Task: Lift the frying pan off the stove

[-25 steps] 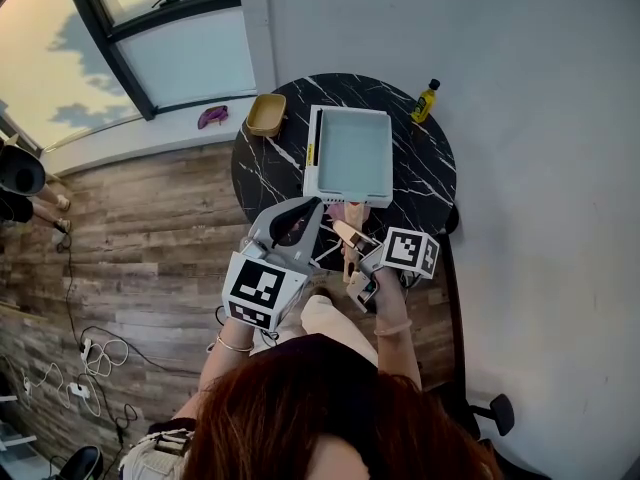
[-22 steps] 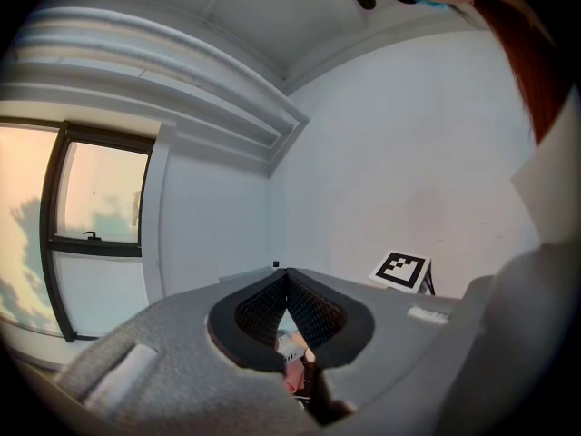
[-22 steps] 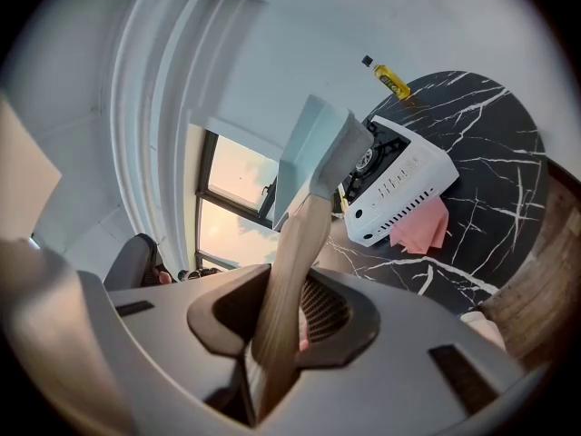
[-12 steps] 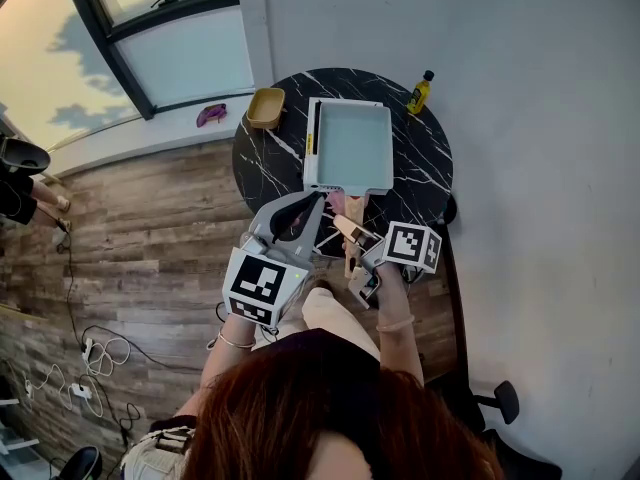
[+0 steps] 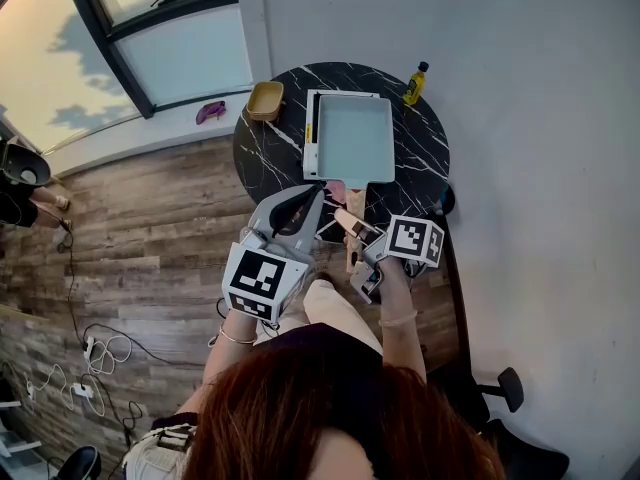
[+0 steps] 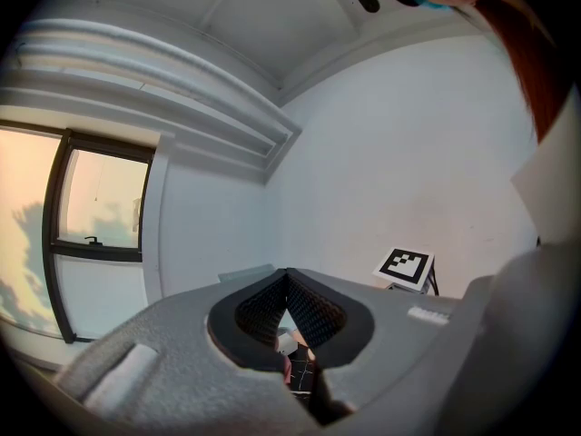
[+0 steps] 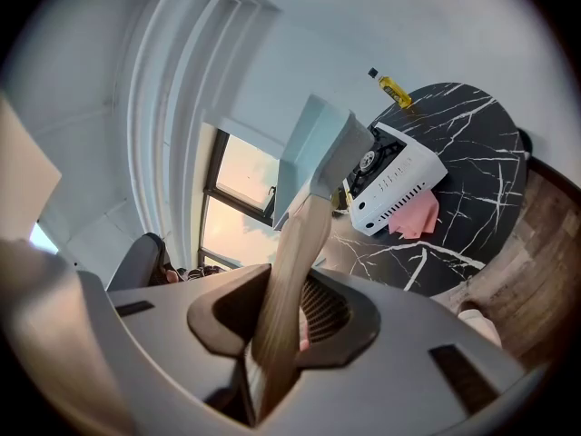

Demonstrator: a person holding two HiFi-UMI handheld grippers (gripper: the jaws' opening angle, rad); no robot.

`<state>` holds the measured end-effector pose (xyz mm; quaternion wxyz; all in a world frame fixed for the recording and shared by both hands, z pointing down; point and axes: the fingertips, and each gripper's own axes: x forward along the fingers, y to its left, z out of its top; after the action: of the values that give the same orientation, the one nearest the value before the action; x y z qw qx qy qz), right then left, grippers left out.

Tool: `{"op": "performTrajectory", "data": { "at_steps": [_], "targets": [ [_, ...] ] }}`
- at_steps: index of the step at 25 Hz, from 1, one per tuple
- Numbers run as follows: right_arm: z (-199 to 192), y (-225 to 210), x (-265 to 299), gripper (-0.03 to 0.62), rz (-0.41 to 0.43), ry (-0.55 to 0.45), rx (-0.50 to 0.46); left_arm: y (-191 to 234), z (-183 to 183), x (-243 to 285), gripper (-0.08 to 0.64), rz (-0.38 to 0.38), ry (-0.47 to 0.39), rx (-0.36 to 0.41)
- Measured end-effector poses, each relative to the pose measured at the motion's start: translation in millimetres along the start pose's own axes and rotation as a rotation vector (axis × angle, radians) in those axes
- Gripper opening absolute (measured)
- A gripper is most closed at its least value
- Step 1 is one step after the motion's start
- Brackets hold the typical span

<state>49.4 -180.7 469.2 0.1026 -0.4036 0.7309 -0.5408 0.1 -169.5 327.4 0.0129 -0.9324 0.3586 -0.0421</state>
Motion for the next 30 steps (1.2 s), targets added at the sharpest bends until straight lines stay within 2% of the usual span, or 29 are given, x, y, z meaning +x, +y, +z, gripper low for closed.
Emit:
{"op": "performTrajectory", "data": {
  "at_steps": [30],
  "targets": [
    [-70.4,53.9,-46.4,0.1,0.018,-0.049,-0.048,-31.3,3.0,-92.1,0.012,0.0,-0.045,0.001]
  ]
}}
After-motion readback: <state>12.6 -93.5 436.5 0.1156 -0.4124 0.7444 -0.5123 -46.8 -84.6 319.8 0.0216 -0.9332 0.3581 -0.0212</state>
